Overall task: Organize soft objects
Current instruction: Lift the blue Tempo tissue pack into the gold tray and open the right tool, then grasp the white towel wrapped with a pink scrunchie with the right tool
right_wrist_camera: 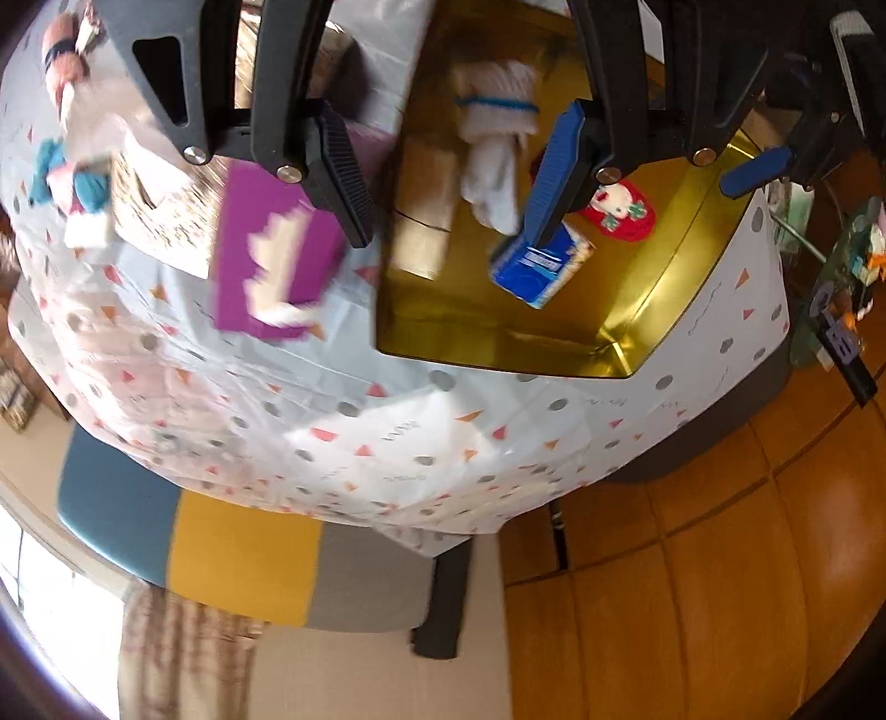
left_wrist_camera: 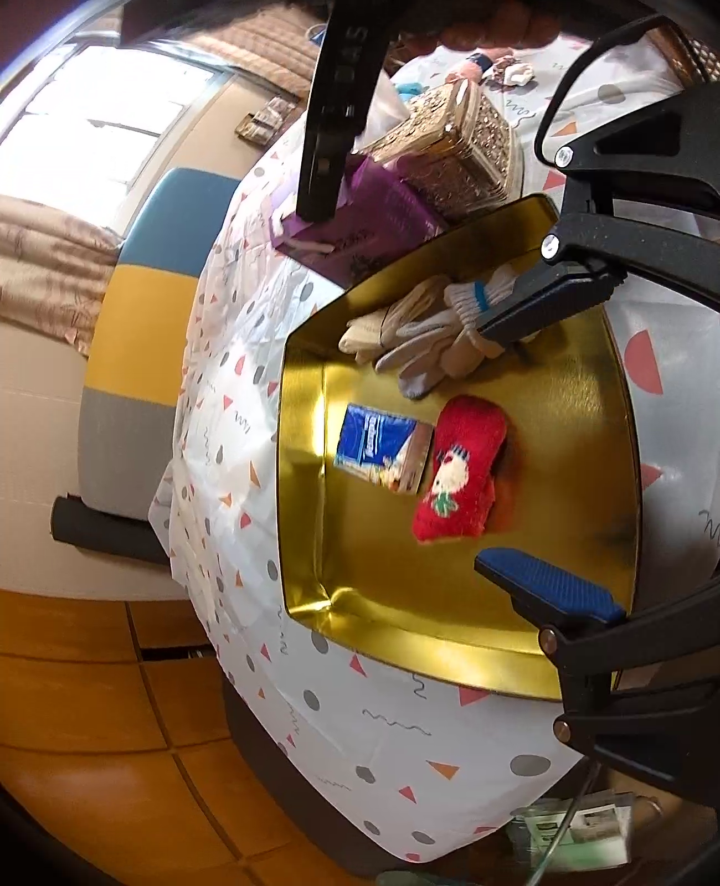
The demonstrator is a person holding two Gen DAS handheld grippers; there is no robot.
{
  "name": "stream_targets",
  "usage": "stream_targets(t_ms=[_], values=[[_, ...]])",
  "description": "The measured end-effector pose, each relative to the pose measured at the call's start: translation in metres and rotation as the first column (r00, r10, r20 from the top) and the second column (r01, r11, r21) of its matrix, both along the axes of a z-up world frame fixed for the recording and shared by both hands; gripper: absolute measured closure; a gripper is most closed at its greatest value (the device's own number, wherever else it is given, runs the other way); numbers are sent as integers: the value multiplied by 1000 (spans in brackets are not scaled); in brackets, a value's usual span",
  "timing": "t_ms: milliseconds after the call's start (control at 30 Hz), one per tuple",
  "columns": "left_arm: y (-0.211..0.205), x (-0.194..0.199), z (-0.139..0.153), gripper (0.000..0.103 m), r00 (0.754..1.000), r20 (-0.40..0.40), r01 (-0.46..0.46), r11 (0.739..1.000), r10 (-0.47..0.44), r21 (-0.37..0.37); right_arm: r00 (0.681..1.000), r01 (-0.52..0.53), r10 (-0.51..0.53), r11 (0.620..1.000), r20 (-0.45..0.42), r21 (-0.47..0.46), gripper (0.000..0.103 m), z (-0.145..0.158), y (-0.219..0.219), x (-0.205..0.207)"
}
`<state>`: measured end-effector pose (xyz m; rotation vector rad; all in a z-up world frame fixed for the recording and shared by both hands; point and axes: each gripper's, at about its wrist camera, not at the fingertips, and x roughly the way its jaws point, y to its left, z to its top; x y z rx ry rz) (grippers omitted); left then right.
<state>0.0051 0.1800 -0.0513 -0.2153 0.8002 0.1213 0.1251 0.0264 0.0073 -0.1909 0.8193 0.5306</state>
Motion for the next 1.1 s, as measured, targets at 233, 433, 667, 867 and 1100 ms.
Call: stream_targets(t_ms=[233,433,667,867,1100], values=[[-24,-1,2,25,998,-2,61,998,-61,22,988,157,-157,986,-6,56,46,3,-93,-6],[-44,2,0,25,993,-14,116,993,-116,29,929,368,-363,927,-74,68,46,-11,-200,-4],[-62,5,-2,25,985,-25,170,985,-170,30,763,636,-605,765,-229,97,43,-30,-328,-9],[-81,6,-1,25,972,-27,233,972,-233,38,584,784,-711,618,-392,49,40,-67,-393,-11],[-98,5,5,25,955,-22,297,954,-296,48,536,788,-698,615,-475,-15,40,-113,-395,4]])
